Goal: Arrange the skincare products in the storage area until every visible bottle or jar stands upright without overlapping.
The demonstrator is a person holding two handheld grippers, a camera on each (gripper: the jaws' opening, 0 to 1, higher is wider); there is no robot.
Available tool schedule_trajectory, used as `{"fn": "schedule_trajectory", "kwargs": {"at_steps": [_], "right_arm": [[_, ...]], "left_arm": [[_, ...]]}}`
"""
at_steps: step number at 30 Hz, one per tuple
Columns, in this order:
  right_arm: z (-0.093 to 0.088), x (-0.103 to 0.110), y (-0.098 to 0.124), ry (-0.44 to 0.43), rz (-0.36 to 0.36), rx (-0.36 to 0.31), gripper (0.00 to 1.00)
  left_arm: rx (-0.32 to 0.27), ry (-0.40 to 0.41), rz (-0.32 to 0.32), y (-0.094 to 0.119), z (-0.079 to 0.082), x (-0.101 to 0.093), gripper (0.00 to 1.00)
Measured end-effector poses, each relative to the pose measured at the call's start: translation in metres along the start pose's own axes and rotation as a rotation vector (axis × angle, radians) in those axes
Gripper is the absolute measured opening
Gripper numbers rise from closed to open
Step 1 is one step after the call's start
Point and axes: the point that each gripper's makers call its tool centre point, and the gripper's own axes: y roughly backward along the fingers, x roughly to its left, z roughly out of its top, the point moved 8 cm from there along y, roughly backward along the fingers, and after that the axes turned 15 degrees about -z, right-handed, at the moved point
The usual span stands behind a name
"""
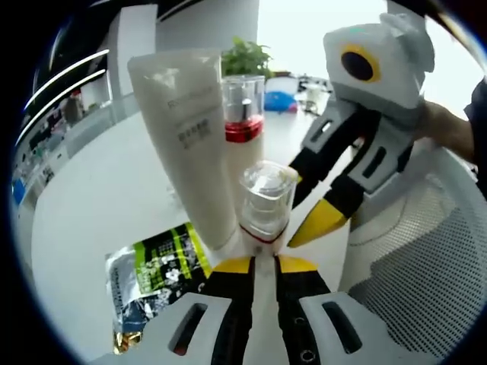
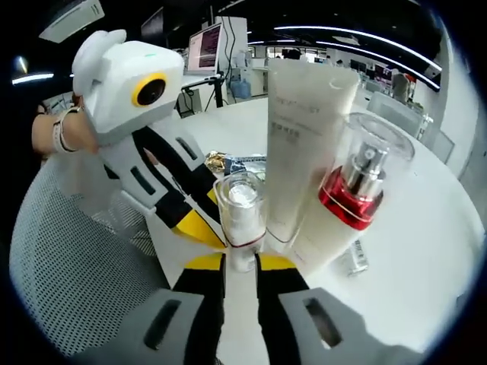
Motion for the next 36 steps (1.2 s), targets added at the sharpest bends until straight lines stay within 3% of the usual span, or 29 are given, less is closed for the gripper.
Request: {"fn": "schedule_trajectory", "kwargs": {"at_steps": [18,36], "right_arm": [[-0.013,-0.019,0.004,-0.05,-0.051,0.024,0.14],[-0.015,-0.025,0.0,-0.074,-0.077,0.027,0.13]], "left_arm": [[-0.016,0.002,-0.033,-0.02,0.014,0.001,0.05],[-0.032,0.022,-0.026,-0.025,0.016,0.007,0.05]]}}
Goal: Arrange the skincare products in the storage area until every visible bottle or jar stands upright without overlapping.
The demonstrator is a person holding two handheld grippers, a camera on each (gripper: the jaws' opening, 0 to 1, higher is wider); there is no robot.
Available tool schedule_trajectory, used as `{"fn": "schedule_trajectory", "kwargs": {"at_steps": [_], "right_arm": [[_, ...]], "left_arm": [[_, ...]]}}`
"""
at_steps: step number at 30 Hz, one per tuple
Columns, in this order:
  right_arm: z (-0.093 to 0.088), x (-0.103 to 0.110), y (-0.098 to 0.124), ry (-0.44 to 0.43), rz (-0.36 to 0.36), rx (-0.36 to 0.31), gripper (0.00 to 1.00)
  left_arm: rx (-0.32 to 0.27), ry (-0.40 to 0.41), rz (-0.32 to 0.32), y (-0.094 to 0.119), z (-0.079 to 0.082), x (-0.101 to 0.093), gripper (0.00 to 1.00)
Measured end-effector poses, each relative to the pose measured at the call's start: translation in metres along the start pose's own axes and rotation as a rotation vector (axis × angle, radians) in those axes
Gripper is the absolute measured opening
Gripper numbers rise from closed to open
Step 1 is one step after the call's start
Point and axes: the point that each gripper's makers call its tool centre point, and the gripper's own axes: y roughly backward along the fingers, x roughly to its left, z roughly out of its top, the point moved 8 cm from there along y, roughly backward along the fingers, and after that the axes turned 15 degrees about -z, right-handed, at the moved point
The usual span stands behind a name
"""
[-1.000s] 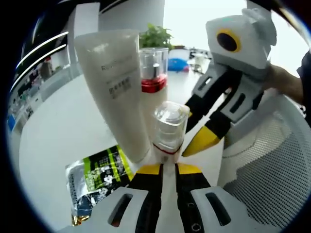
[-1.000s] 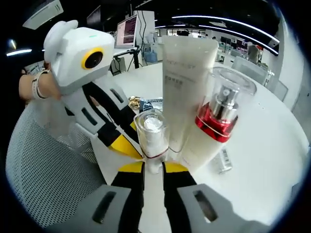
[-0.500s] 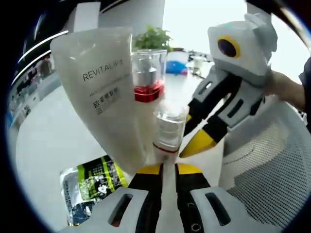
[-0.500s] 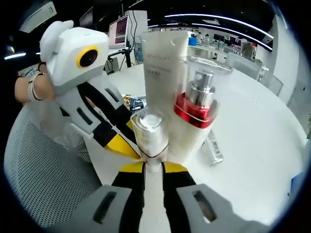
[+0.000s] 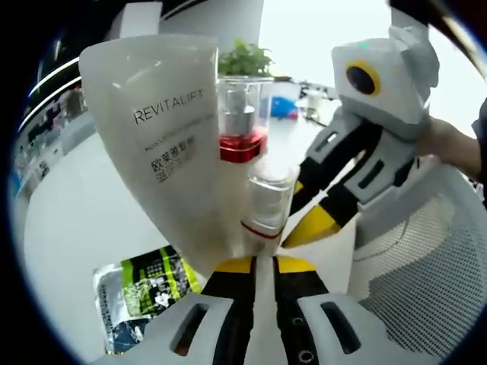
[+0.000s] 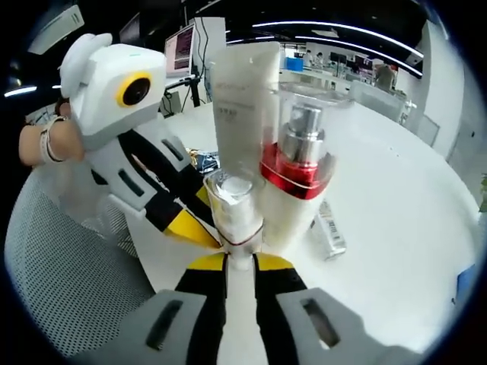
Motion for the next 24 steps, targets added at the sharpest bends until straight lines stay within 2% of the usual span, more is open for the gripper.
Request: {"fn": "schedule_trajectory", "kwargs": {"at_steps": [11,20,24], "right_arm": [[0.0,-0.001,0.005,-0.002,-0.009,-0.004,0.16],[0.006,-0.001,0.021,0.03,-0.04,-0.017,0.2],[0.01,-0.001,0.031,0.043,-0.058,-0.029,0.25]], "left_arm": [[0.006,0.0,0.006,0.003,-0.002,-0.003,0.04],[-0.008,-0.006,0.06,0.029,0.002,-0.007,0.08],[-0.036,0.001,0.078,0.041,0.004,-0.013,0.12]]}}
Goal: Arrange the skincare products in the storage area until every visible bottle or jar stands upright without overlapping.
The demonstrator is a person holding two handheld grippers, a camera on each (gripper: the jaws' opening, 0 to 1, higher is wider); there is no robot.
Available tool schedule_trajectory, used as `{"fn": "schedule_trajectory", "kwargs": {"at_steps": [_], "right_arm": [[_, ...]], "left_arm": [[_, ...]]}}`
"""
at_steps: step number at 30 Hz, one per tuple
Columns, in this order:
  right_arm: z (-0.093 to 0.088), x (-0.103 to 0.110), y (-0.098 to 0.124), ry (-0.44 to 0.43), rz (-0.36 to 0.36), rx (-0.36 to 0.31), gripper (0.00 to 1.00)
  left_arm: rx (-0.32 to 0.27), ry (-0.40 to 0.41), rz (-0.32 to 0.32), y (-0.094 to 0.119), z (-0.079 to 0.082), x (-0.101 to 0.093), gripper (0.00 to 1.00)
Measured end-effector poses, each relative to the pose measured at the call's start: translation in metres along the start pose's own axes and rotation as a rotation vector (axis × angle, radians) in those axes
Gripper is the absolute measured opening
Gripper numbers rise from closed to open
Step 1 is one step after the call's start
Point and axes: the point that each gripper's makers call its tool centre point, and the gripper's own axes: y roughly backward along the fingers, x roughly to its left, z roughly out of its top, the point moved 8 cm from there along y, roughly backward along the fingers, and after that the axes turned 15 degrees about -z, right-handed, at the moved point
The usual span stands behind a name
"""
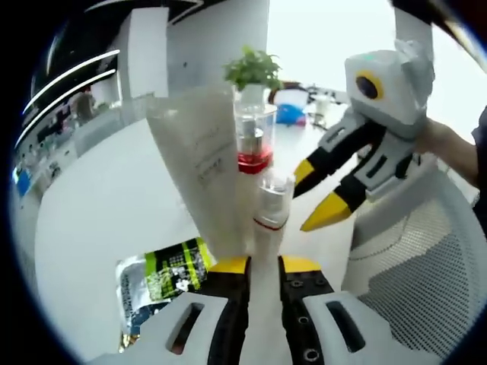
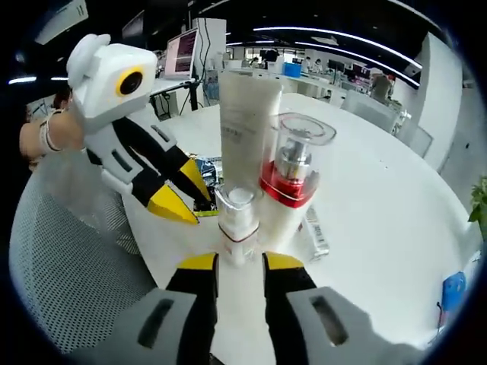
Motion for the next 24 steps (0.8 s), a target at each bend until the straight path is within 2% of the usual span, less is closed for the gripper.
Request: {"fn": "schedule_trajectory", "kwargs": {"at_steps": [7,10,17,24], "right_arm": [[0.009,0.0,0.018,-0.023,-0.018,-0.029,0.36],[0.012,0.002,0.024,-0.026,-0.019,-0.046,0.42],[0.013,0.004,0.036,-0.035,-0.036,-0.035,0.55],[0.017,0.008,0.043,-0.059,-0.03,-0.045,0.69]], "left_arm": [[0.009,0.022,0.051,0.027,-0.003,-0.002,0.25],[-0.012,0.032,0.072,0.039,-0.005,-0.004,0.3],[-0.029,0.088,0.11,0.071,-0.015,-0.01,0.47],[-0.05,0.15,0.169,0.096,-0.028,-0.016,0.58]]}}
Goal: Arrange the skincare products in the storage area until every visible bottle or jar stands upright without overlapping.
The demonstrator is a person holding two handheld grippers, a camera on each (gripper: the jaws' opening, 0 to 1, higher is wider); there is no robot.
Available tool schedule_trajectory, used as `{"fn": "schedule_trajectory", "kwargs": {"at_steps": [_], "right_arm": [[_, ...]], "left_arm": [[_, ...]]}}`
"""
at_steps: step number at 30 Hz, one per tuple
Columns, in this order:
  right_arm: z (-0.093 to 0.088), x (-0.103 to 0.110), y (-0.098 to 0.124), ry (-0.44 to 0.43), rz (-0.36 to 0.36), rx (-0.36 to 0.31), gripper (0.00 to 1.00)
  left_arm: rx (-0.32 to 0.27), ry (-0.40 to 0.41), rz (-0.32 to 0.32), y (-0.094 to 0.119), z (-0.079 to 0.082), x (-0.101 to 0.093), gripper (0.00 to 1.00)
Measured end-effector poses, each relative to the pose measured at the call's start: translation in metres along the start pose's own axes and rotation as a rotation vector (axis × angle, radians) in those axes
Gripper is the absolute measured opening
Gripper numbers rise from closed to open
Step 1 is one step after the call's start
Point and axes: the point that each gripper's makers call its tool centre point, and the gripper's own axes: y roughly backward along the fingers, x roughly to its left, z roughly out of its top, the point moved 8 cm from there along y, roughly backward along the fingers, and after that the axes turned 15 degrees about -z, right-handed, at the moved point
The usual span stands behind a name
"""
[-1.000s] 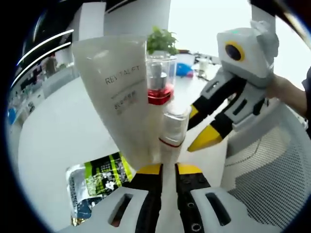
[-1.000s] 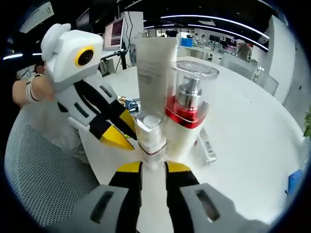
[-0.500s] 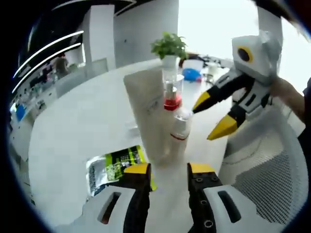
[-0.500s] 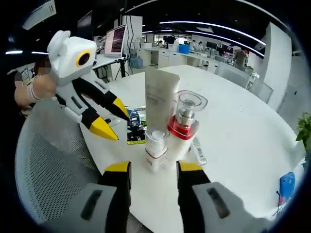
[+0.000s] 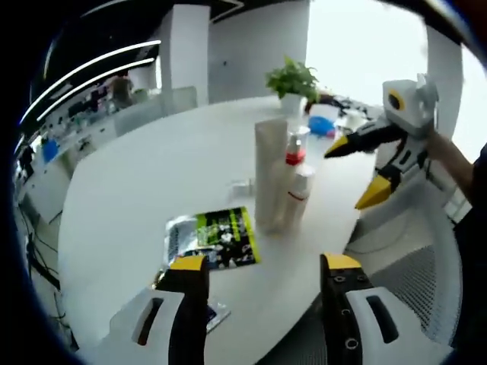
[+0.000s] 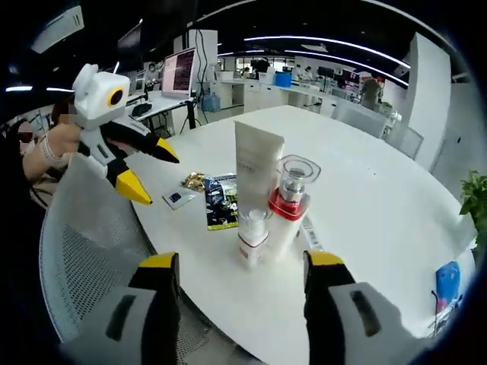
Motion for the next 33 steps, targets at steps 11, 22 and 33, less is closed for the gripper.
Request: {"fn": "schedule_trajectory", "kwargs": {"at_steps": [11,22,33], "right_arm": [[0.005,0.005,0.016,0.003,0.008,-0.014,0.86],[0.003,0.009,0.019,0.016,-0.009,-0.003,0.93],[0.011,0.024,0.014,0.026,-0.033,0.03,1.0]], "left_arm": [[-0.002,0.062,0.089,0.027,-0.011,-0.007,0.86],[-0.01,0.052,0.041,0.038,-0.019,-0.009,0.93],[0.01,0.073,0.015,0.054,-0.035,0.003,0.97]]}}
